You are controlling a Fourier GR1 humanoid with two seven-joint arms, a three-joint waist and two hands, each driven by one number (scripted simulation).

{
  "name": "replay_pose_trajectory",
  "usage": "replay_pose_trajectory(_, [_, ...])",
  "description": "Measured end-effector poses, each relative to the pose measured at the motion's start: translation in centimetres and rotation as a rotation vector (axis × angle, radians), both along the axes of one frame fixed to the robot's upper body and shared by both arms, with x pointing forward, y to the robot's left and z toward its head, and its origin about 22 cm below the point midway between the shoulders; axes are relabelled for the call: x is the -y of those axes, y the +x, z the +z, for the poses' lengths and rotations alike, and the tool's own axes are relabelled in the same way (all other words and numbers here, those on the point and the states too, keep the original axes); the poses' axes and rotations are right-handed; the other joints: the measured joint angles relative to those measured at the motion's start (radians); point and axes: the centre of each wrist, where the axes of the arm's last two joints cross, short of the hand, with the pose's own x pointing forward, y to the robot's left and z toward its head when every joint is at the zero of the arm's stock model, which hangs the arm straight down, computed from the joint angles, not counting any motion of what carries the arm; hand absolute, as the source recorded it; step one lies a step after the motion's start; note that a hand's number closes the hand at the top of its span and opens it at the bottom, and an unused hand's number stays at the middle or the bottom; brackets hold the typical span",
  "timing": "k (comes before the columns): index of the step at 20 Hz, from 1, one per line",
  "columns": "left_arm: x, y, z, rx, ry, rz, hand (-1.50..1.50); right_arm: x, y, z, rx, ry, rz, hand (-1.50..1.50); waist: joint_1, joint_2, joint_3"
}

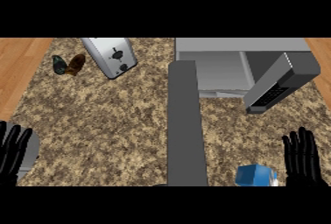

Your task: Pick up the milk, place it into the microwave and close the microwave

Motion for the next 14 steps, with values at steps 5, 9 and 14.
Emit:
replay_pose_trajectory(5, [-0.1, 0.1, 0.6, 0.008, 0.004, 0.004, -1.50, 1.7, -1.2, -2.8, -0.025, -0.005, -0.018, -1.50, -0.001, 0.000, 0.000])
replay_pose_trajectory(9, [-0.1, -0.6, 0.2, 0.008, -0.001, -0.004, -1.50, 2.5, -2.3, -4.6, -0.032, -0.008, -0.020, -1.50, 0.000, 0.000, 0.000])
replay_pose_trajectory(14, [0.0, -0.9, 0.4, 0.006, -0.005, -0.007, -1.50, 3.3, -2.5, -7.2, -0.033, -0.026, 0.000, -1.50, 0.001, 0.000, 0.000])
